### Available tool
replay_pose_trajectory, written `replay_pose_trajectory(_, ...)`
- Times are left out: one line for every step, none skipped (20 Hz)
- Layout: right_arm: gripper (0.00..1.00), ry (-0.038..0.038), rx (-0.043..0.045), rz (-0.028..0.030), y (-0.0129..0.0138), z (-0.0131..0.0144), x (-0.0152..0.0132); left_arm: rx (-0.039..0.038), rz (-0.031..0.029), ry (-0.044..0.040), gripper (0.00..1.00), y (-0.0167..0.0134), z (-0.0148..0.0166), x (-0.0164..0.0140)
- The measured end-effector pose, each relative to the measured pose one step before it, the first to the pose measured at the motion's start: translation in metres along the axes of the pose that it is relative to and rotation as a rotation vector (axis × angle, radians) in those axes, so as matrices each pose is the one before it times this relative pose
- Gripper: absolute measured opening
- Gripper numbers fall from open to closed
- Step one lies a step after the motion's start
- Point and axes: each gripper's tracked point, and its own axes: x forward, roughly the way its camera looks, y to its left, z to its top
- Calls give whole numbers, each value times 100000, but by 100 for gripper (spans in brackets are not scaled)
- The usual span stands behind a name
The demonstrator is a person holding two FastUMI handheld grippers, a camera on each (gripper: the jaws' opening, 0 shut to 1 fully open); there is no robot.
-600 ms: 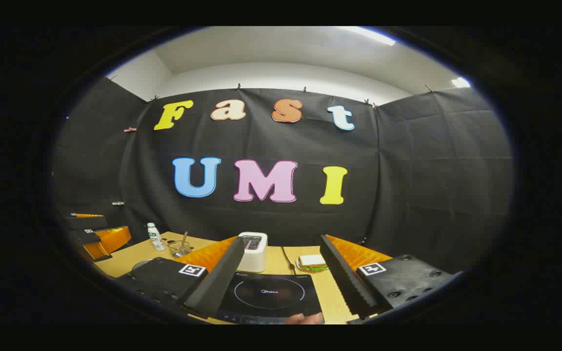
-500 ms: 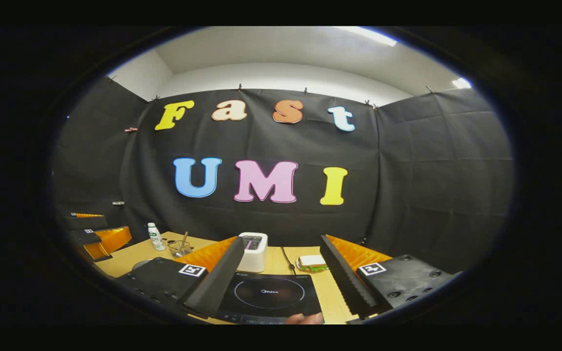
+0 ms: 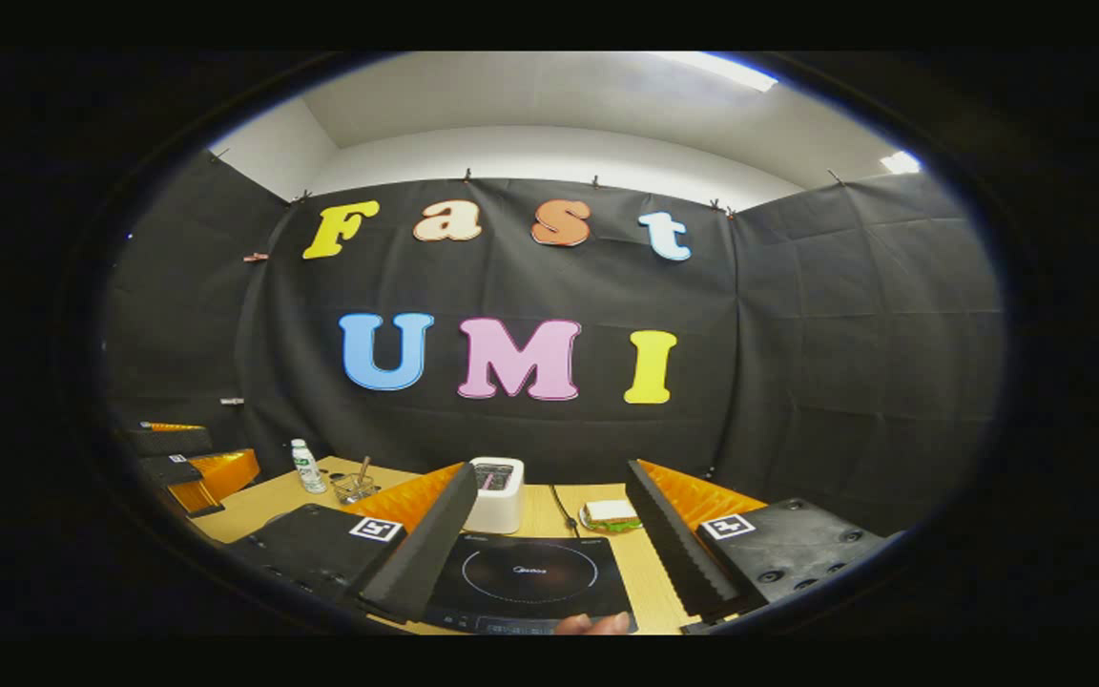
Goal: First push the handle of the pot to place it horizontally, then grasp the pot with both hands and set it on the induction cooktop.
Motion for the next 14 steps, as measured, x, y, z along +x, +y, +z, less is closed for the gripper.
replay_pose_trajectory(97, -142, -286, -127, -79, 17, -78, -259, -70, 45, 98, -42, -66, -48)
replay_pose_trajectory(97, -231, -195, -48, 113, 105, -117, -72, 162, -59, 98, 42, 101, -79)
replay_pose_trajectory(97, -189, -128, 5, -25, 96, -83, 56, 150, -12, 98, 105, -47, -11)
replay_pose_trajectory(98, -181, 6, 133, 140, 35, -73, 183, 62, -55, 98, 27, 55, -22)
replay_pose_trajectory(97, -151, -35, 238, 69, 92, -16, 262, 141, -150, 98, 43, -28, -130)
replay_pose_trajectory(97, -310, -213, 209, 123, 115, 35, 315, 245, -280, 98, 61, 106, -148)
replay_pose_trajectory(97, -352, -376, 129, 94, 72, 27, 322, 60, -397, 98, 82, 78, 12)
replay_pose_trajectory(98, -265, -428, 44, -36, 21, -104, 373, 32, -320, 98, 23, 211, -4)
replay_pose_trajectory(98, -53, -228, 26, 64, -37, -13, 296, -160, -432, 98, 37, 1, 27)
replay_pose_trajectory(98, -121, 38, 182, 40, 127, 17, 363, -466, -468, 98, -96, 234, -109)
replay_pose_trajectory(97, -114, 10, 120, 92, 13, 0, 433, 668, -1332, 98, 202, 313, -103)
replay_pose_trajectory(97, -79, -77, 232, 65, 61, 8, 16, -65, -1725, 96, 152, 551, -179)
replay_pose_trajectory(97, -64, -226, -148, -62, -33, -42, -40, 11, -1772, 96, -99, 522, -113)
replay_pose_trajectory(97, -8, -175, -127, -69, 59, 8, 299, 253, -1093, 84, 92, 293, -82)
